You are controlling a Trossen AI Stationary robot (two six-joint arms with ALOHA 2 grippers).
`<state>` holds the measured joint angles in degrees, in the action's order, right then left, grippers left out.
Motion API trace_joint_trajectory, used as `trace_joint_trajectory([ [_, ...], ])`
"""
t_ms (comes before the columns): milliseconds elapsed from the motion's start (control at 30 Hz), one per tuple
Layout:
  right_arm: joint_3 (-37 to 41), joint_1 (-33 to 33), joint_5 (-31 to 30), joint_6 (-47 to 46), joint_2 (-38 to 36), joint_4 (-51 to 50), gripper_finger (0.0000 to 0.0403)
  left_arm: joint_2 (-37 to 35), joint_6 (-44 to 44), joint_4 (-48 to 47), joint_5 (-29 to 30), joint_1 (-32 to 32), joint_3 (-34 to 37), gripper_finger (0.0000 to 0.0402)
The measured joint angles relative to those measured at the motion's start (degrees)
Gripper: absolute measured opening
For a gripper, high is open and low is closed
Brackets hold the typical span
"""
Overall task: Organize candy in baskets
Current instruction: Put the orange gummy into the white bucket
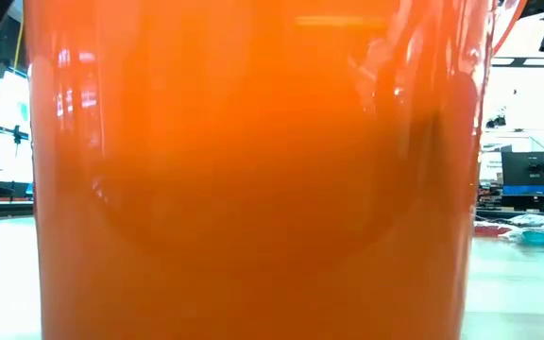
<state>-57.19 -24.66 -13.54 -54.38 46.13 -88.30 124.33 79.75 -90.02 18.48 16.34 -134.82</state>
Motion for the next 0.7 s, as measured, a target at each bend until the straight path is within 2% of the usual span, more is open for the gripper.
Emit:
trace_joint_trajectory([
  [167, 0.00, 0.00, -0.01, -5.41, 0.01, 1.51, 0.0144, -4.30, 1.22, -0.33, 1.09, 3.83, 0.94, 0.0000],
  [300, 0.00, 0.02, -0.09, -11.05, 0.02, 3.46, 0.0144, -5.86, -1.18, -0.02, 0.29, 6.72, 0.96, 0.0000],
  [600, 0.00, 0.02, -4.85, -23.87, 0.16, 6.26, 0.0144, -7.79, -5.40, 0.00, -1.37, 14.11, 1.00, 0.0000],
  [700, 0.00, 0.02, -5.39, -27.39, 0.61, 6.30, 0.0144, -11.39, -4.52, 0.43, -1.36, 16.43, 5.75, 0.0000],
])
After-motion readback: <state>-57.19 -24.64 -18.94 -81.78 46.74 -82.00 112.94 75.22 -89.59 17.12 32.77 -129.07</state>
